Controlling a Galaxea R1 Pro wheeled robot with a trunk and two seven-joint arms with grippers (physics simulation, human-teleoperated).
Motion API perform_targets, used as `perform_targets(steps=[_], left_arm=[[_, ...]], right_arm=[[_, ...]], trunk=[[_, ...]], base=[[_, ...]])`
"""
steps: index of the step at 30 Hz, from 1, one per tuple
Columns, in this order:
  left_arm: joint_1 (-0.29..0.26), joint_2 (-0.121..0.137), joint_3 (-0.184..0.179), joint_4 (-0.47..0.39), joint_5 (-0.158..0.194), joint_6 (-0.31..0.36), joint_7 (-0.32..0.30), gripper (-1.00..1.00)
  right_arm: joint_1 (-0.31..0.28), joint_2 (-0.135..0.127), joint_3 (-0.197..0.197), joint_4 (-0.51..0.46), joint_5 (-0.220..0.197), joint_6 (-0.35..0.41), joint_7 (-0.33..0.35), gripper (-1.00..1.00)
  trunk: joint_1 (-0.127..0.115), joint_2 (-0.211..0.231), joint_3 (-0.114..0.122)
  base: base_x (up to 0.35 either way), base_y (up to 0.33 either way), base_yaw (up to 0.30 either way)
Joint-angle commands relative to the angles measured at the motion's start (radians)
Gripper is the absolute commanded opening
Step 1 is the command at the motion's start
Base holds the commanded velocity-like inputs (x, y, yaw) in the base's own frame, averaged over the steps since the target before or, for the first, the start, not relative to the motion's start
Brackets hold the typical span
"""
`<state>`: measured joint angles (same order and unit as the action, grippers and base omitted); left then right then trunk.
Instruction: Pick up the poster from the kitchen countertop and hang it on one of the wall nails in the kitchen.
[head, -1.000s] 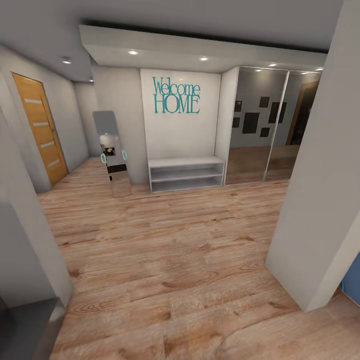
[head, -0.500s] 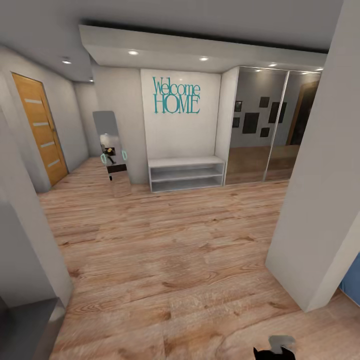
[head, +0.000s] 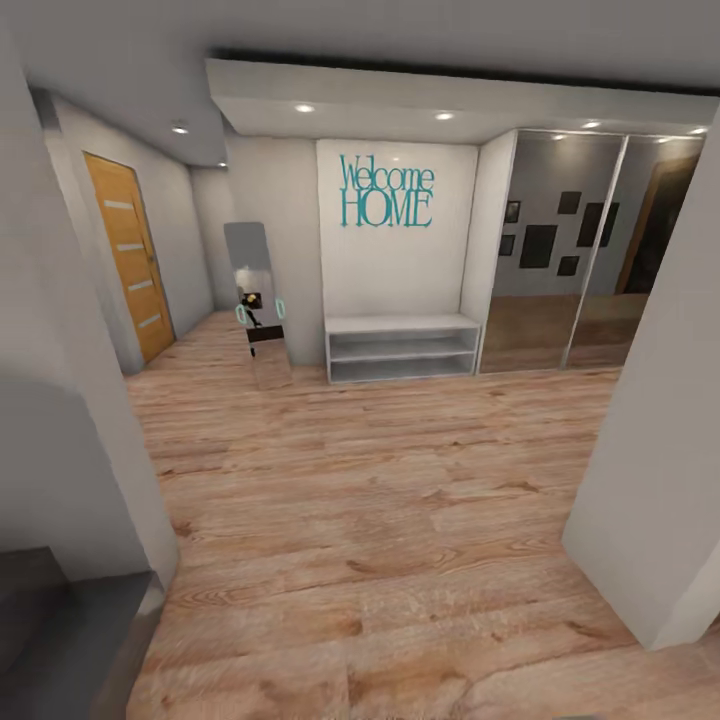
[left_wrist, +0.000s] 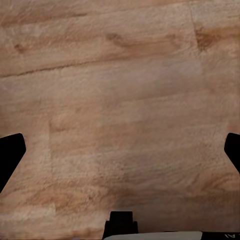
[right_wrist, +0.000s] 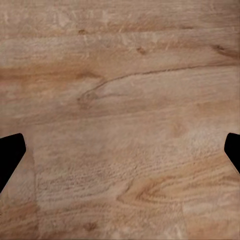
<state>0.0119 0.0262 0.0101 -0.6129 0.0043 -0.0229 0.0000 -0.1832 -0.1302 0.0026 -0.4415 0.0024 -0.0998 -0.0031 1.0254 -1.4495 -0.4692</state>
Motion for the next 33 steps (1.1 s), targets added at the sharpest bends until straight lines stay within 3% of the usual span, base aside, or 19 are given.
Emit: perform_targets(steps=[1,7,33], left_arm=[[0.0,0.0,0.001,-0.001,0.0,-0.002,0.0,1.0],[0.0,0.0,0.001,-0.001,0.0,-0.002,0.0,1.0],[0.0,0.0,0.001,-0.001,0.0,-0.002,-0.002,1.0]], right_arm=[[0.0,0.0,0.0,0.001,0.0,-0.006,0.0,1.0],[0.001,0.0,0.0,0.001,0.001,-0.017,0.001,1.0],[0.002,0.0,0.004,0.001,0.002,-0.02,-0.001,1.0]], trunk=[[0.0,-0.001,-0.001],[0.0,-0.001,-0.001],[0.0,-0.001,-0.001]], base=[[-0.219,-0.078,0.138],[-0.264,-0.098,0.093],[-0.093,-0.076,0.227]])
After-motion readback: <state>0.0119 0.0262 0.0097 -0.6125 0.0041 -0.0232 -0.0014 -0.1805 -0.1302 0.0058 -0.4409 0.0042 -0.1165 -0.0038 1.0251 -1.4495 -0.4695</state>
